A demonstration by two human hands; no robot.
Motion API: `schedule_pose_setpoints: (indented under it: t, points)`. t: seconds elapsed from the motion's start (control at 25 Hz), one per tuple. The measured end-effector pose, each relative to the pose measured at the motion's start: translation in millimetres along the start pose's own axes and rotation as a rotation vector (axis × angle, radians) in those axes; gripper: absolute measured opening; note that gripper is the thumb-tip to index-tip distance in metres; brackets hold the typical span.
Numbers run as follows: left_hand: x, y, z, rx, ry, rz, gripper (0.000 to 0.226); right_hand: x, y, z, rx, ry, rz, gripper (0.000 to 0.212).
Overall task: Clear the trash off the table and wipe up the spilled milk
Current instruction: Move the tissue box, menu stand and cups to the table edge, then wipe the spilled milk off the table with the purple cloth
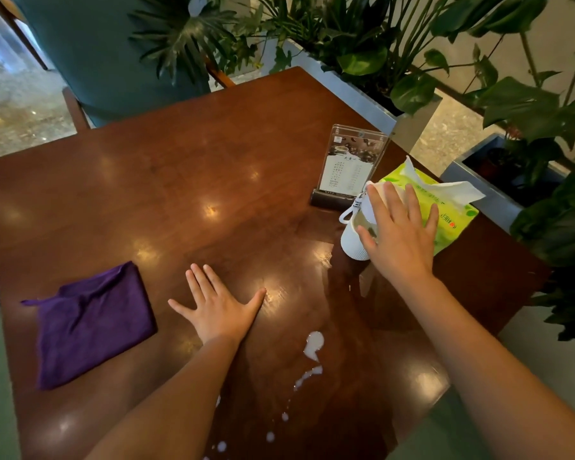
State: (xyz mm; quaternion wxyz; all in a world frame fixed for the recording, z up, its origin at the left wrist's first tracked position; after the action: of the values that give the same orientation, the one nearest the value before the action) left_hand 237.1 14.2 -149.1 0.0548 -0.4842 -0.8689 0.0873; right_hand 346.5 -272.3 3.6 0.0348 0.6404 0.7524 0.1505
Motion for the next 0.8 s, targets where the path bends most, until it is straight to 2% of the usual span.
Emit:
schedule_pose_setpoints:
  t: [0.16,0.28,0.4,0.52,0.64,0.68,0.8]
  points:
    - [-1,1,0,0.036,0.008,0.018,0.12,9,-3,-4,0.041,-0.025,-0.002,0.064]
    - [-1,2,1,0.122,-0.004,0.041,0.117,46,-14,-15,0.016,0.035,-0.089,0.058]
    - [5,2,-8,0.226,-0.051,0.101,0.105,95,-33,-4,0.163,0.133,-0.202,0.051]
    - [25,-11,-46,0.081,-0.231,0.17,0.066,147,-57,4,0.298,0.245,-0.329,0.038]
    - [71,-40,-88,-0.149,-0.257,0.166,0.024,206,-78,8,0.393,0.322,-0.436,0.035]
    - [92,-49,-99,-0.207,-0.229,0.16,0.019,229,-85,10,0.417,0.333,-0.477,0.034]
    - [151,-56,-120,-0.282,-0.146,0.145,0.021,293,-101,16,0.439,0.362,-0.596,0.035]
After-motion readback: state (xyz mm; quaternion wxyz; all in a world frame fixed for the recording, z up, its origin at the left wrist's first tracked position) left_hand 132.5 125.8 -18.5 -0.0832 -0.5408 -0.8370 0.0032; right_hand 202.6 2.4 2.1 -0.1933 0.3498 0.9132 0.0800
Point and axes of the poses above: each hand's wrist, its own y-axis towards the middle knuckle, its own z-axis out of the palm, x = y × z, the point moved 9 cm from there along y, towards the middle knuckle, and after that the axes turned 10 degrees about y, right-handed, at the moved point
